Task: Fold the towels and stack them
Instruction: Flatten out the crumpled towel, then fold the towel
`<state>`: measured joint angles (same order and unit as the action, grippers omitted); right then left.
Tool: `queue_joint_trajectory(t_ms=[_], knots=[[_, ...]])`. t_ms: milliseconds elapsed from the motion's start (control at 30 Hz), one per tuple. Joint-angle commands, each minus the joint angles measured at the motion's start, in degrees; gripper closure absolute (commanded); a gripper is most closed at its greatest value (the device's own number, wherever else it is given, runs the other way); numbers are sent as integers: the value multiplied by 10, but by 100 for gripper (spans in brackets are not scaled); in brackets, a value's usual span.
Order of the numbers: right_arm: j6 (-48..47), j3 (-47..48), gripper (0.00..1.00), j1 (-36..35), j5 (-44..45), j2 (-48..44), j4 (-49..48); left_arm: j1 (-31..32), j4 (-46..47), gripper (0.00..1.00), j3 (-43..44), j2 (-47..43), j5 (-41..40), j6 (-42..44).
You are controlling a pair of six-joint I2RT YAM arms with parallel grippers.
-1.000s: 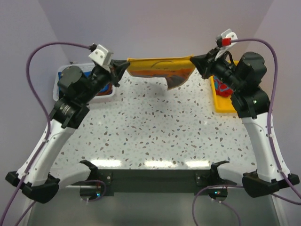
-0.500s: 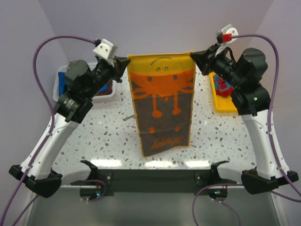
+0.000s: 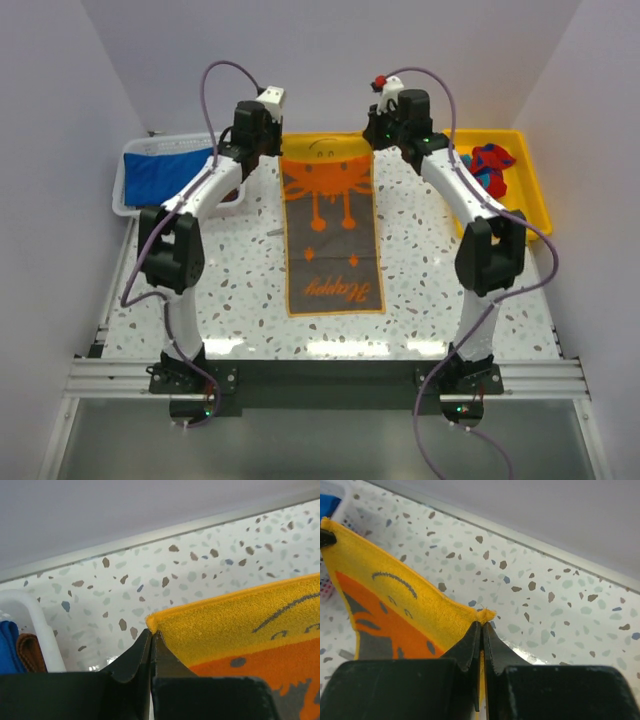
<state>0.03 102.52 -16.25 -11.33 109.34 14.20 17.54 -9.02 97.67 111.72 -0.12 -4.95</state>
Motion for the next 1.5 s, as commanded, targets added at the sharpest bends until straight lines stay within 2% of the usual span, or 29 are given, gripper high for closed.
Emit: queue_joint_trajectory(t_ms=[0,133,267,567,800,1067,1467], knots=[[-14,93,100,10,36,78,-48,-29,33,100,76,47,-2,1],[-21,129,100,10,24,133,-55,-30,44,100,98,94,28,21],[-26,118,100,10,9,127,-37,-31,45,100,68,80,49,27],[-2,-60,100,10,9,-2,21,-30,0,100,-68,-43,133,-17],[80,-166,99,8,4,-79,61,-28,-35,100,-192,-116,180,-62],[151,-265,100,6,-6,-132,71,-12,-49,100,-313,-194,186,-105],[159,-285,100,-6,-11,-173,115,-1,-72,100,-343,-236,171,-132]])
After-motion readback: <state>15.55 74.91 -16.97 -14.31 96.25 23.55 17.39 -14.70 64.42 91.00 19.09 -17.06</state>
